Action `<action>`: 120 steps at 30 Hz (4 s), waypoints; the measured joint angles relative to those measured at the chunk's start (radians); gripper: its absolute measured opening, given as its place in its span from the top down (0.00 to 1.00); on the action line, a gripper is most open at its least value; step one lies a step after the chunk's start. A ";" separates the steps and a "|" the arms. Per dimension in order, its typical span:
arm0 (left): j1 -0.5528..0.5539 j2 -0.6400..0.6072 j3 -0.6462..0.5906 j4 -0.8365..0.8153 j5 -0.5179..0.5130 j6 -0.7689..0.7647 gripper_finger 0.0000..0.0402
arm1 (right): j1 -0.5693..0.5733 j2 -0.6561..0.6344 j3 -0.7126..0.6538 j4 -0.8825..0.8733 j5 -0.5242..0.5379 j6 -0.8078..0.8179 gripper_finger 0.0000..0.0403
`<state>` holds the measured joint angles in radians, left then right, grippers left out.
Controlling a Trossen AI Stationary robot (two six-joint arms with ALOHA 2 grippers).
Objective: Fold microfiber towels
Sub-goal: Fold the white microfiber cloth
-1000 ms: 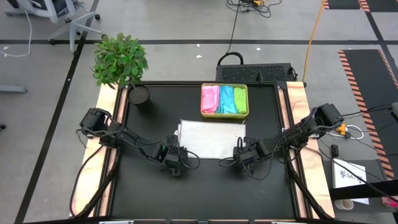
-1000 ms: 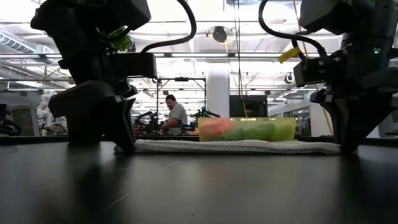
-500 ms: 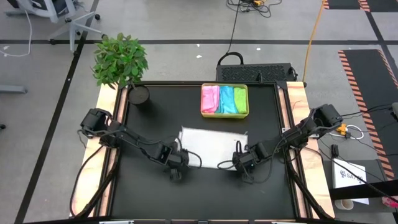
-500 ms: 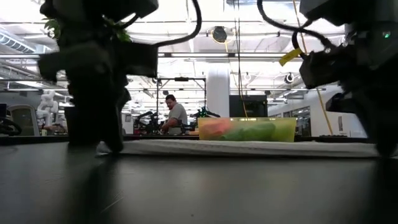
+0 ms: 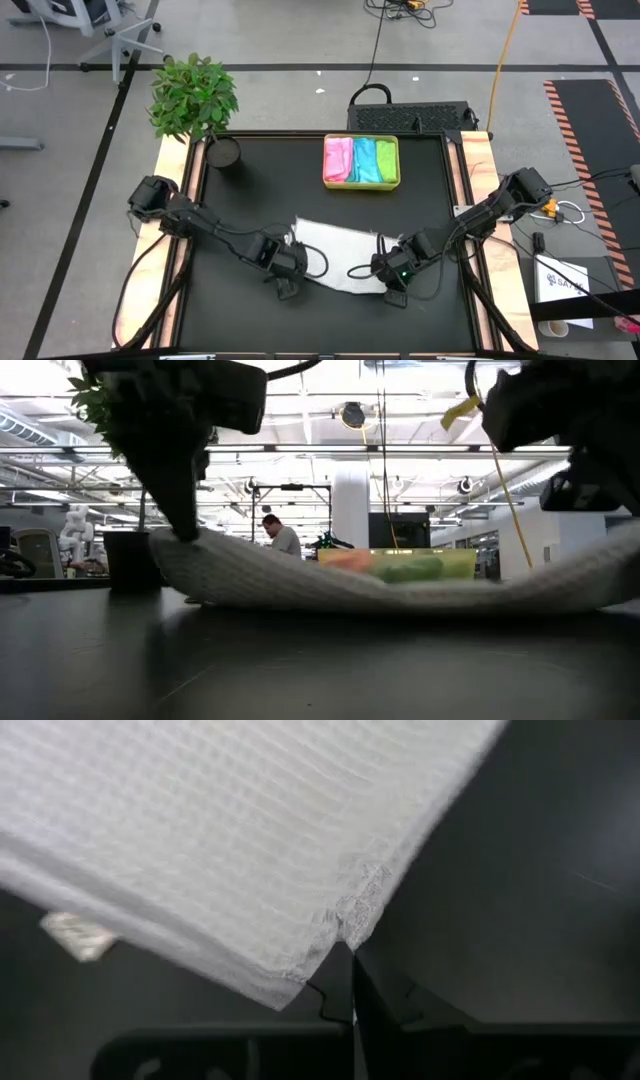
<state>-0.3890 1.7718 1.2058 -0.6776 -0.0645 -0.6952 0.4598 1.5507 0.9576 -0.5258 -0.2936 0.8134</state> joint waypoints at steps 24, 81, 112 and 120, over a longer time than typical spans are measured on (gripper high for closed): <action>0.259 -0.003 0.045 -0.125 -0.116 0.092 1.00 | -0.095 -0.280 -0.097 -0.235 0.293 0.196 1.00; 0.408 -0.003 -0.047 0.015 -0.175 0.294 0.62 | -0.251 -0.281 -0.170 -0.437 0.375 0.141 0.83; 0.303 -0.003 -0.081 0.146 -0.302 0.231 0.99 | -0.239 -0.280 -0.242 -0.018 0.372 0.243 1.00; 0.305 -0.002 -0.228 0.247 -0.280 0.140 0.99 | -0.210 -0.280 -0.352 0.074 0.372 0.323 1.00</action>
<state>-0.0845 1.7695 0.9773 -0.4306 -0.3448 -0.5548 0.2496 1.2705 0.6058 -0.4519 0.0780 1.1362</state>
